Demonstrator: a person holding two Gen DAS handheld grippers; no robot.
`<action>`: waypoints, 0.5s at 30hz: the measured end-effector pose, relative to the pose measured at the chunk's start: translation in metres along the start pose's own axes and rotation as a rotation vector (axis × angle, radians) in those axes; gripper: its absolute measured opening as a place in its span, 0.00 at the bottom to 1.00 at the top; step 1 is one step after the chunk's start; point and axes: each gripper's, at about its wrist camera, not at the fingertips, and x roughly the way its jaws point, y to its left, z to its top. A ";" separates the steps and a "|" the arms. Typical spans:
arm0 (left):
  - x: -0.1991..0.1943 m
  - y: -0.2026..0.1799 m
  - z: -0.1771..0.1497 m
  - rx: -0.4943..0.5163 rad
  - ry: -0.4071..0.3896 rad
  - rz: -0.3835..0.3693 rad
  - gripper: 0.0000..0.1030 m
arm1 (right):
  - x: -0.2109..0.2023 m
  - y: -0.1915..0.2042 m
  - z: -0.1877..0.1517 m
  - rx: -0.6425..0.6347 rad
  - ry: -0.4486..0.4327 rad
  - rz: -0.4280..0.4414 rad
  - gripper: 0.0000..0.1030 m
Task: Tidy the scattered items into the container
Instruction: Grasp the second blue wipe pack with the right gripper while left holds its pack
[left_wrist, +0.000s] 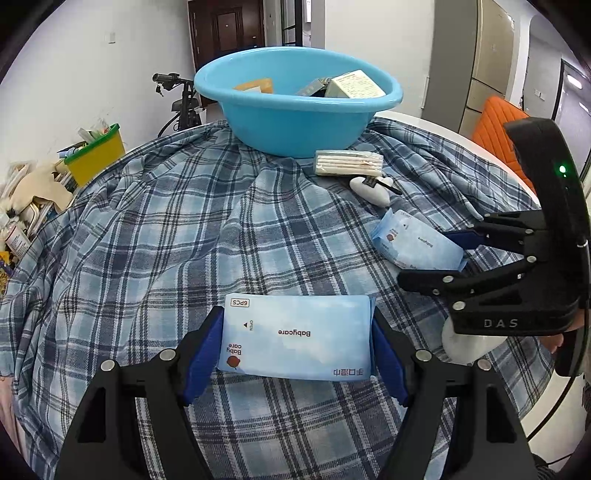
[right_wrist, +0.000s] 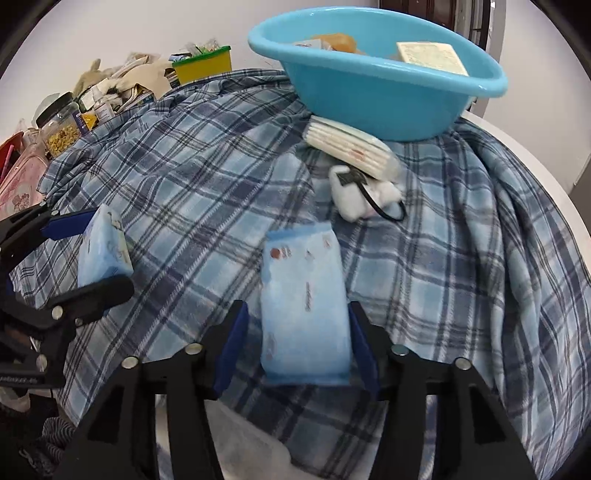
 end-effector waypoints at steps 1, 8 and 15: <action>0.000 0.001 0.000 0.000 0.001 0.002 0.74 | 0.001 0.002 0.001 -0.005 -0.003 -0.005 0.55; -0.001 0.003 0.000 0.000 0.002 0.005 0.74 | 0.005 0.001 0.006 -0.001 -0.019 -0.023 0.43; 0.001 0.000 -0.001 0.003 0.007 -0.006 0.74 | -0.011 0.000 0.001 -0.002 -0.061 -0.010 0.33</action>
